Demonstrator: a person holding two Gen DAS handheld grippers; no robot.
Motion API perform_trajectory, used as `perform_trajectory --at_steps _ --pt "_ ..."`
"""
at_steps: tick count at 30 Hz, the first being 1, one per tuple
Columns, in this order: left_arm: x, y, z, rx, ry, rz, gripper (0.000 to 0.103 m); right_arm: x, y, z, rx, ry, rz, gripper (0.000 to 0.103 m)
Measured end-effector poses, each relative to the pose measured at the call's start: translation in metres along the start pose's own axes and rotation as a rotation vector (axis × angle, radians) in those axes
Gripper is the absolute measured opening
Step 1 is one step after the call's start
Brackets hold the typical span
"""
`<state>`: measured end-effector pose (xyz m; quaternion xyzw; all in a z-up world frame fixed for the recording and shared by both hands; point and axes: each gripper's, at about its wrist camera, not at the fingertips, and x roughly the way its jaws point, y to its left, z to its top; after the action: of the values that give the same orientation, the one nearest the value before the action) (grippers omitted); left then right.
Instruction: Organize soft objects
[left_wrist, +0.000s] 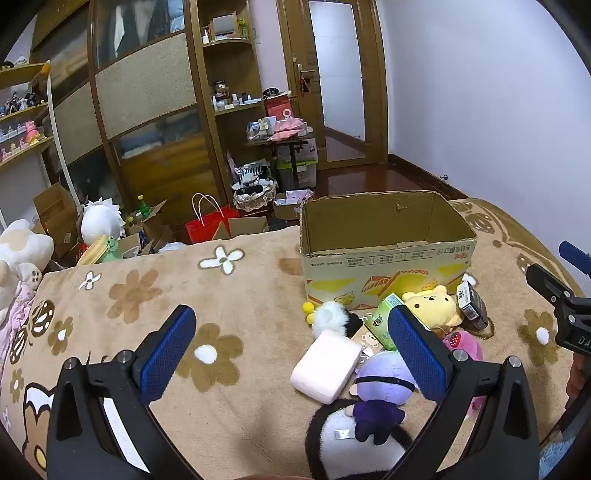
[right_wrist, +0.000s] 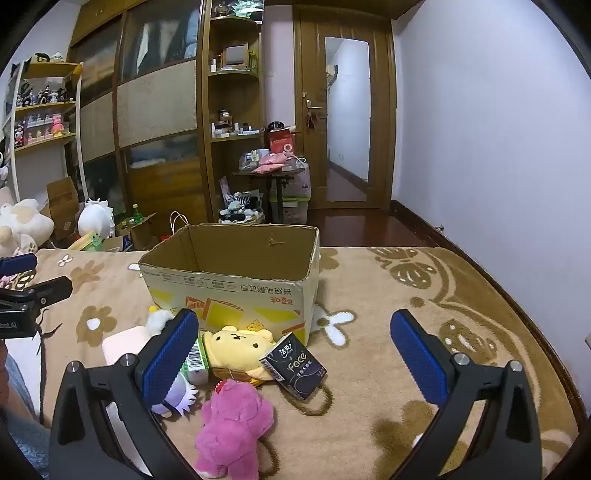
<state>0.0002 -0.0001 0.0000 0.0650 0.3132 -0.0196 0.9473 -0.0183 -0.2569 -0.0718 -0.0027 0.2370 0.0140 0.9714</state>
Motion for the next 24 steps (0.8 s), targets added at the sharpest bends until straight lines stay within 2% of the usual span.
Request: perform_trajectory --at_steps 24 --pt "-0.0005 -0.0004 -0.0002 0.006 -0.005 -0.004 0.103 0.0002 0.0001 0.0002 -0.010 0.001 -0.003 0.103"
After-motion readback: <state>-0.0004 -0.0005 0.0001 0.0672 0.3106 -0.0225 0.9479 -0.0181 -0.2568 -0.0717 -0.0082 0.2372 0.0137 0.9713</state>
